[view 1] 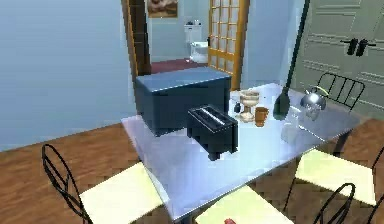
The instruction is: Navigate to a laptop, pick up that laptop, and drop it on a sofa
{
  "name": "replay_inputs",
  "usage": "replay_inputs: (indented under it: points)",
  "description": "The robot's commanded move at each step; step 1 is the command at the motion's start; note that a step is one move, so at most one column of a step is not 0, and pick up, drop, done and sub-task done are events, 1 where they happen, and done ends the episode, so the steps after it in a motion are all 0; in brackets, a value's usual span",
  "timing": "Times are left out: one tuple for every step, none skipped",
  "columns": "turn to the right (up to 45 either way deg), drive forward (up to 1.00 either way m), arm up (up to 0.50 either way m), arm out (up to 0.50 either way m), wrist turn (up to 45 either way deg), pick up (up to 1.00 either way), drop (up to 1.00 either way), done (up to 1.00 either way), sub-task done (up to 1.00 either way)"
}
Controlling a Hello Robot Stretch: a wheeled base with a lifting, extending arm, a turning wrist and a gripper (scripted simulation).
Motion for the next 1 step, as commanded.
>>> replay_inputs:
  points:
    - [-45.0, 0.00, 0.00, 0.00, 0.0, 0.00, 0.00, 0.00, 0.00]
